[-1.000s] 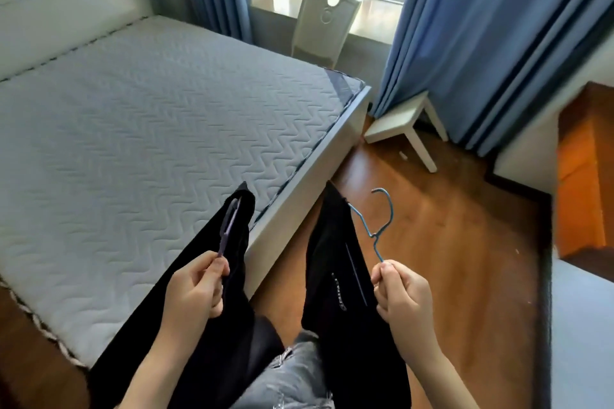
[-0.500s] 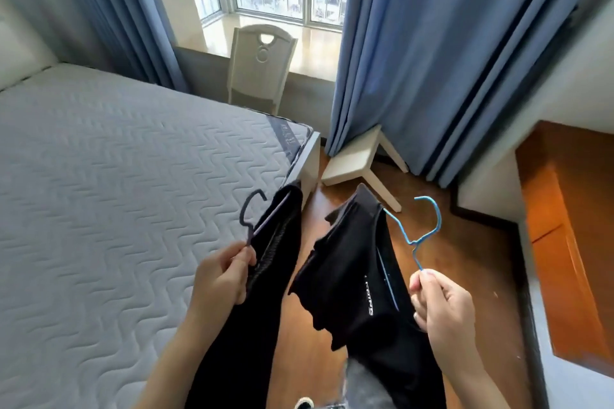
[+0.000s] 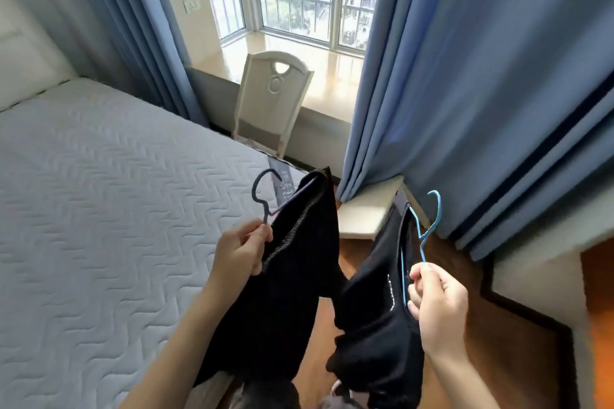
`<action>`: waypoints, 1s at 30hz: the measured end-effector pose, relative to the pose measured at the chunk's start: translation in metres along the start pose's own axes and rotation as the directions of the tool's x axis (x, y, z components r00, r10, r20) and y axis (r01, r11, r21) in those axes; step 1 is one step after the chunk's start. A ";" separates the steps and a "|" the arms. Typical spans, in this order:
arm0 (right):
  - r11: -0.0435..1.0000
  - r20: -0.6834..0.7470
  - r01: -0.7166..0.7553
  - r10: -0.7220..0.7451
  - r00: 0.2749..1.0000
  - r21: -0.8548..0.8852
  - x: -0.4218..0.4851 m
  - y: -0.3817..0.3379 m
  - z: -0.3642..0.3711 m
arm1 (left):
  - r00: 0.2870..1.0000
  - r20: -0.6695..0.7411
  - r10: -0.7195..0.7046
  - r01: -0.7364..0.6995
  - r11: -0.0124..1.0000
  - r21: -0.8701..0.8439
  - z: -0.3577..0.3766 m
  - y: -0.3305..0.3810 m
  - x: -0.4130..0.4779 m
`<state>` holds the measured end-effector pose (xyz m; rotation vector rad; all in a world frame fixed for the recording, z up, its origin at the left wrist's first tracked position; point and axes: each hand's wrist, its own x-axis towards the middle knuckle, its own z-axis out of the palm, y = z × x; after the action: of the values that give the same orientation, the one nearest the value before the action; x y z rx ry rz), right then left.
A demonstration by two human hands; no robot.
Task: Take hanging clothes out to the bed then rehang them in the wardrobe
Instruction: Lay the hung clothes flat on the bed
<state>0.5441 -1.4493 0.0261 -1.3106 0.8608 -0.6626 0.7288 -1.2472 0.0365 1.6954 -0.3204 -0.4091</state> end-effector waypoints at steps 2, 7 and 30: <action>1.000 0.003 0.001 -0.001 1.000 0.026 0.039 -0.007 0.015 | 0.999 -0.010 0.038 -0.038 0.999 0.014 0.007 0.011 0.042; 0.998 -0.011 0.018 -0.018 1.000 0.064 0.118 -0.017 0.067 | 0.994 -0.014 0.106 -0.106 0.993 0.051 0.005 0.026 0.146; 0.997 0.035 -0.005 0.003 0.999 0.072 0.290 -0.003 0.455 | 0.963 -0.267 -0.029 0.029 1.000 -0.004 -0.277 -0.026 0.500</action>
<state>1.0833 -1.4431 0.0003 -1.2517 0.8037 -0.6600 1.2994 -1.2147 0.0053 1.7324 -0.0977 -0.1971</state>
